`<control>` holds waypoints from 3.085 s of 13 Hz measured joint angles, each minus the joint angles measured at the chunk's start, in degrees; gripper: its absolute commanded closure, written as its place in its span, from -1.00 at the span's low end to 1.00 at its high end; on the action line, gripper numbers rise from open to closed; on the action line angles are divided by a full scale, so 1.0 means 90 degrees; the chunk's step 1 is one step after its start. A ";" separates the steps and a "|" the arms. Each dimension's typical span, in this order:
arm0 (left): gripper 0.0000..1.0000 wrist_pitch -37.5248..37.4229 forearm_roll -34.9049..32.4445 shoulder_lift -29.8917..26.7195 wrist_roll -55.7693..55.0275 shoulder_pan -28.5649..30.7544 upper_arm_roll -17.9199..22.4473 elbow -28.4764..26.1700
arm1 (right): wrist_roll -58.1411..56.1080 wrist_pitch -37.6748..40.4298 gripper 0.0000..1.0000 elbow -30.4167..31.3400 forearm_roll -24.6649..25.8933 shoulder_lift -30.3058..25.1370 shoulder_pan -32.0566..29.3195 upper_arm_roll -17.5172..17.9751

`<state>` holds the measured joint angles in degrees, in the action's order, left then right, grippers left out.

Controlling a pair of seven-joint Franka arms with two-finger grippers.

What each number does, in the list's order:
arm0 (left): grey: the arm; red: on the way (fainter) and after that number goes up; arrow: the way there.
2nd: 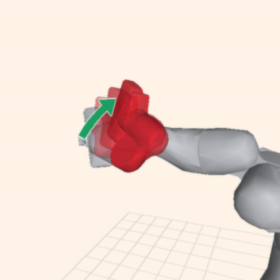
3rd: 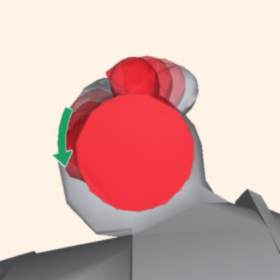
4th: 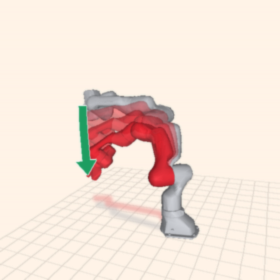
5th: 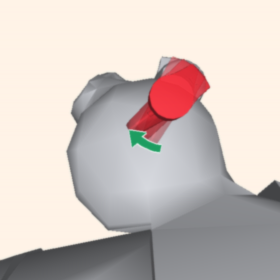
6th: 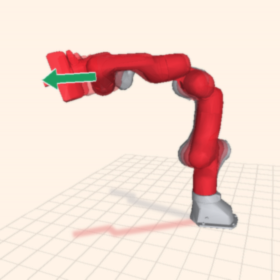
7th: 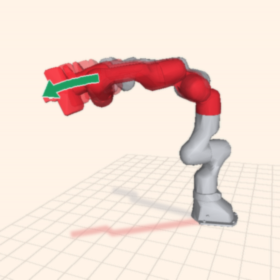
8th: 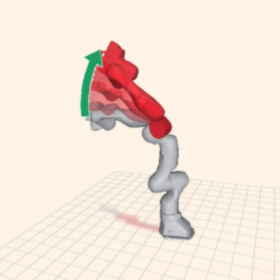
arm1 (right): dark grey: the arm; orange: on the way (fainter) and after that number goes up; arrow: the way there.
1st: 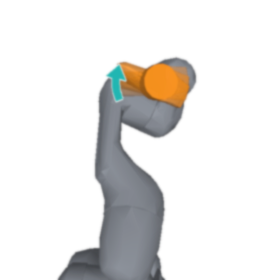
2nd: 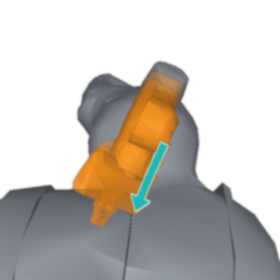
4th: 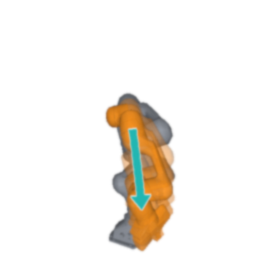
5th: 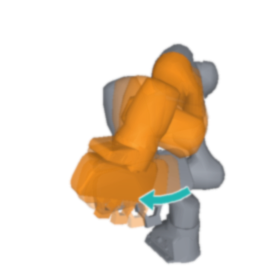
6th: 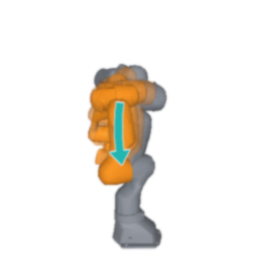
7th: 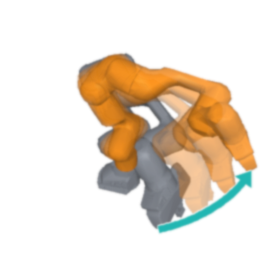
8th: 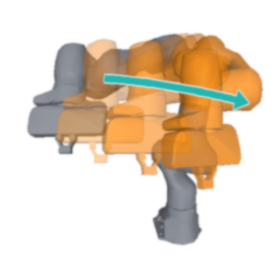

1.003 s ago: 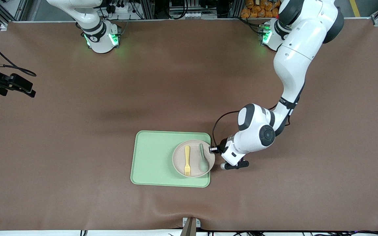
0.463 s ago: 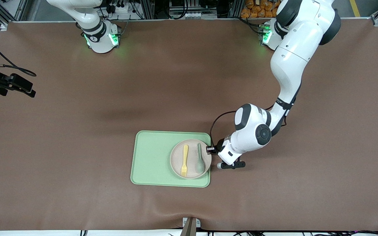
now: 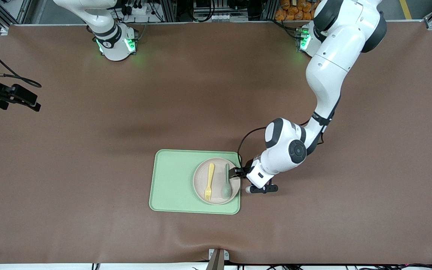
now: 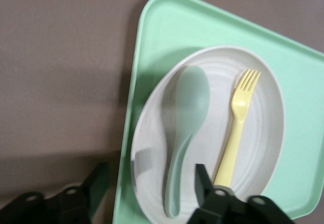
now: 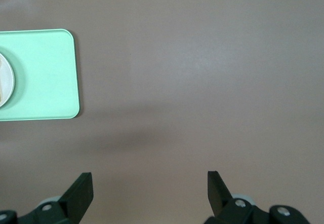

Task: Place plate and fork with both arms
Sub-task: 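Lower the plate onto the tray and open the left gripper, then move the right gripper over the plate while the left gripper withdraws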

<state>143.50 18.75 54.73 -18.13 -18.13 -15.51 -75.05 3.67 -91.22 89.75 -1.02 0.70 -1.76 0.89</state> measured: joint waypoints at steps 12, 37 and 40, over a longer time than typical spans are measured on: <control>-1.00 -0.3265 0.0000 -0.1457 -0.0147 0.1460 0.0070 0.0102 | -0.0011 -0.0678 -1.00 -0.0001 -0.0546 0.0747 0.0533 0.0138; -1.00 -0.6417 -0.2202 -0.5866 0.0571 0.2375 0.0557 -0.1610 | 0.2271 -0.3945 -1.00 -0.1951 -0.0520 0.4607 0.3192 0.0143; -1.00 -0.6581 -0.2203 -0.6081 0.0987 0.2147 0.0794 -0.1610 | 0.2571 -0.3939 -0.81 -0.2393 -0.0502 0.4941 0.3426 0.0029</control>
<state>84.27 -1.08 0.01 -9.25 1.19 -8.36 -89.54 26.81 -126.68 68.21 -5.54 45.18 29.07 1.15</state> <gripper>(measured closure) 0.000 0.004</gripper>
